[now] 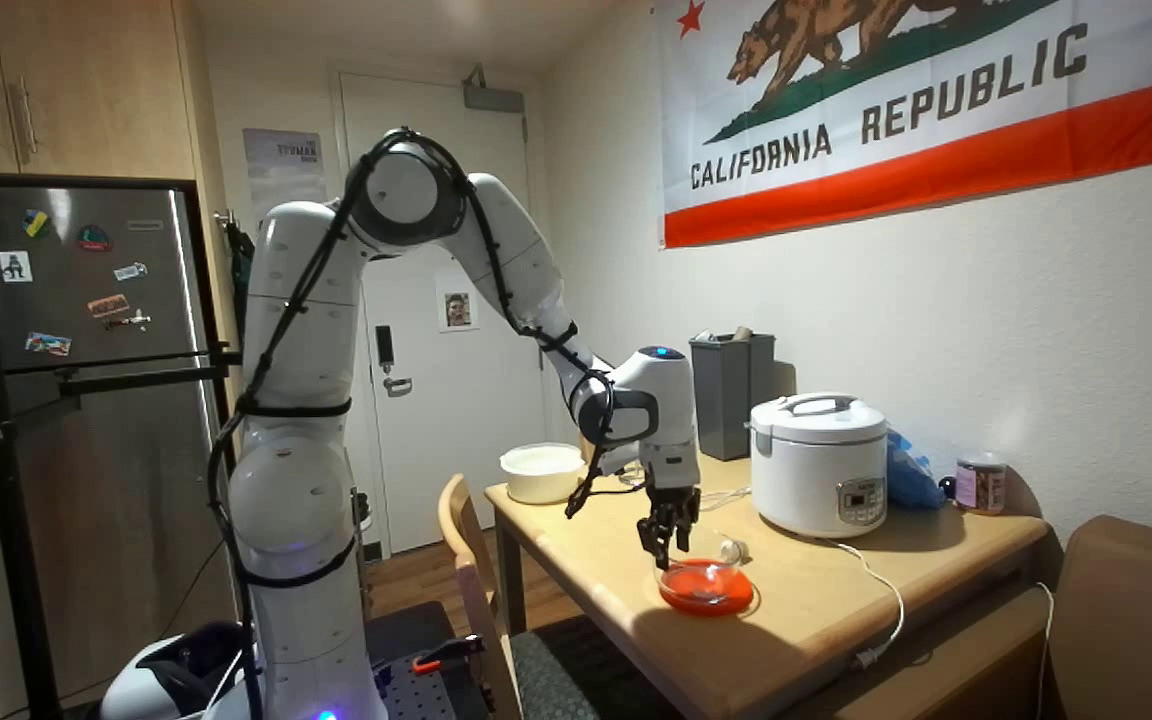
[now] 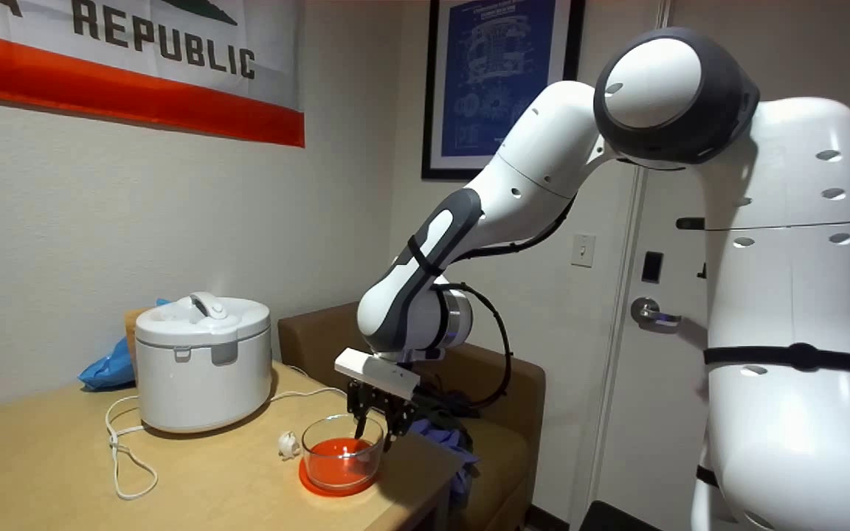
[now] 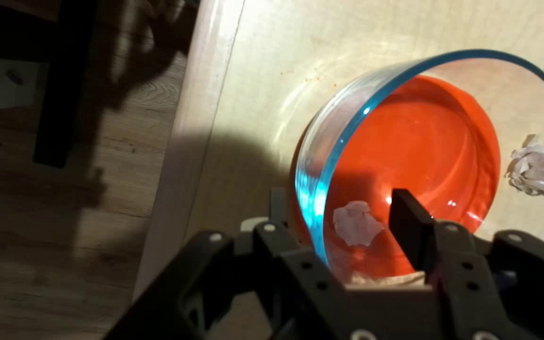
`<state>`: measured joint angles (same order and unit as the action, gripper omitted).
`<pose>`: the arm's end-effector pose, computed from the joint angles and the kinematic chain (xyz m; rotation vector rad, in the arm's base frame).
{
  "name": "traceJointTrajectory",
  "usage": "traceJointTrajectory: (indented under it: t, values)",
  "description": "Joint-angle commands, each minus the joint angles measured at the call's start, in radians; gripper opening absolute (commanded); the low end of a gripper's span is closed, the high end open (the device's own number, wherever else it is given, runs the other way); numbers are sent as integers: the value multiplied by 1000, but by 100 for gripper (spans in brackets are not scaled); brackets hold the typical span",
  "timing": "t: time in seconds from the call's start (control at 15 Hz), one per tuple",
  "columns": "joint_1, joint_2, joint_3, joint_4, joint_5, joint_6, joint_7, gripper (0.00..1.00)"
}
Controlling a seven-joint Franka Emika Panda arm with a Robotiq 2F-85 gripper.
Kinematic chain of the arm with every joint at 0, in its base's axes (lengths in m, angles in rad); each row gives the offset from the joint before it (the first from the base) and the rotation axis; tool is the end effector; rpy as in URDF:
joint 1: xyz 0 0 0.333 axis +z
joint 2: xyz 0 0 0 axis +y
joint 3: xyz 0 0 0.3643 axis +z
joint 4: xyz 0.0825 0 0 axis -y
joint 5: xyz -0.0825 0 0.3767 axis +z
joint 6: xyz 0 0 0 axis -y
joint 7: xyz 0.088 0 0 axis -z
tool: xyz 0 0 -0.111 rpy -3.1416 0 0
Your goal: Put the glass bowl on the orange lid
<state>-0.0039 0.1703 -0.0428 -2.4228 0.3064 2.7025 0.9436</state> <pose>0.5072 -0.0334 0.2983 -2.3996 1.7494 -0.0577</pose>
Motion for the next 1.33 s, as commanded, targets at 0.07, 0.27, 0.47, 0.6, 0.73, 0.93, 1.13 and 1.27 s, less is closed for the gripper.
traceJointTrajectory:
  t: [0.07, 0.27, 0.47, 0.6, 0.73, 0.93, 1.13, 1.27]
  values:
    - [15, -124, 20, -54, 22, -10, -13, 99]
    - [40, -183, 52, -51, 23, -29, -13, 100]
    - [75, -214, 98, -20, 11, -60, -12, 100]
    - [100, -217, 132, 7, -3, -76, -11, 100]
    - [126, -206, 163, 47, -25, -95, -15, 100]
    - [157, -179, 200, 111, -61, -126, -29, 100]
    - [165, -189, 208, 95, -51, -102, -20, 100]
    - [171, -181, 212, 107, -54, -106, -22, 100]
